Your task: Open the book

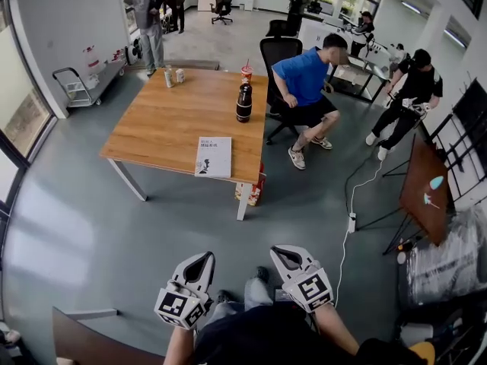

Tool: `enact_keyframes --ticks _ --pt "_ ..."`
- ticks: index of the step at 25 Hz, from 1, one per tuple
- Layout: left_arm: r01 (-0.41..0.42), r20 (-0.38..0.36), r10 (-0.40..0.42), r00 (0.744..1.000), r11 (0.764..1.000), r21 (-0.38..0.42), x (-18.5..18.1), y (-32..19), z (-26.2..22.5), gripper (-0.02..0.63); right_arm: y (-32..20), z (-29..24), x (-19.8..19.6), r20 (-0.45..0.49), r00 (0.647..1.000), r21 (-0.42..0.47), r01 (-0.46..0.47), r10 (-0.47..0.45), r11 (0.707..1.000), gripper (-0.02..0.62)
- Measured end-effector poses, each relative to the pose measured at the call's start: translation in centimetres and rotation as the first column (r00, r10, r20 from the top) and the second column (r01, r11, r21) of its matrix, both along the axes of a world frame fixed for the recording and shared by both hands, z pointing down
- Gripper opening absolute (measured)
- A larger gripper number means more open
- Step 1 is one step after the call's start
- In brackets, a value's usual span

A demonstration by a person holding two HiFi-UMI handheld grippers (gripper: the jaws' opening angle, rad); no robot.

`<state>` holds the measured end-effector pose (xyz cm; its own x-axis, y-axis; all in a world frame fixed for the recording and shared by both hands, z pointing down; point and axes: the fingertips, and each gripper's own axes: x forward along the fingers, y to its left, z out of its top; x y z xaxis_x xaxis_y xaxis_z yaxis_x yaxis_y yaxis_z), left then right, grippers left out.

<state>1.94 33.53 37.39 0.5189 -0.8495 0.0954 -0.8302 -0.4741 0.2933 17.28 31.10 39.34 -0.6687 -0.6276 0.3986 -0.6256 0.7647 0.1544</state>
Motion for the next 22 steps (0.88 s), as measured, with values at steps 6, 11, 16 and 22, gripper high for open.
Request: enact_keyframes --ticks 6,11,16,22 --pt "0.03 0.022 -0.029 0.999 0.999 -0.016 -0.6 -2.8 0.8 -0.002 -3.8 0.9 -1.2 0.016 0.999 -0.013 0.048 -0.048 0.999 -0.012" --pt "0.07 0.05 -0.069 0.996 0.997 -0.019 -1.1 -6.4 0.4 -0.002 -8.2 1.0 -2.8 0.03 0.993 -0.019 0.116 -0.115 0.993 -0.012" --pt "0.111 0.061 -0.109 0.992 0.994 -0.025 -0.6 -11.1 0.0 -0.002 -13.7 0.0 -3.1 0.034 0.985 0.003 0.168 -0.168 0.986 -0.012" --pt "0.108 0.074 -0.108 0.991 0.994 0.005 1.2 -17.5 -1.1 -0.002 -20.4 -0.6 -1.5 0.041 0.985 0.023 0.169 -0.17 0.985 -0.012"
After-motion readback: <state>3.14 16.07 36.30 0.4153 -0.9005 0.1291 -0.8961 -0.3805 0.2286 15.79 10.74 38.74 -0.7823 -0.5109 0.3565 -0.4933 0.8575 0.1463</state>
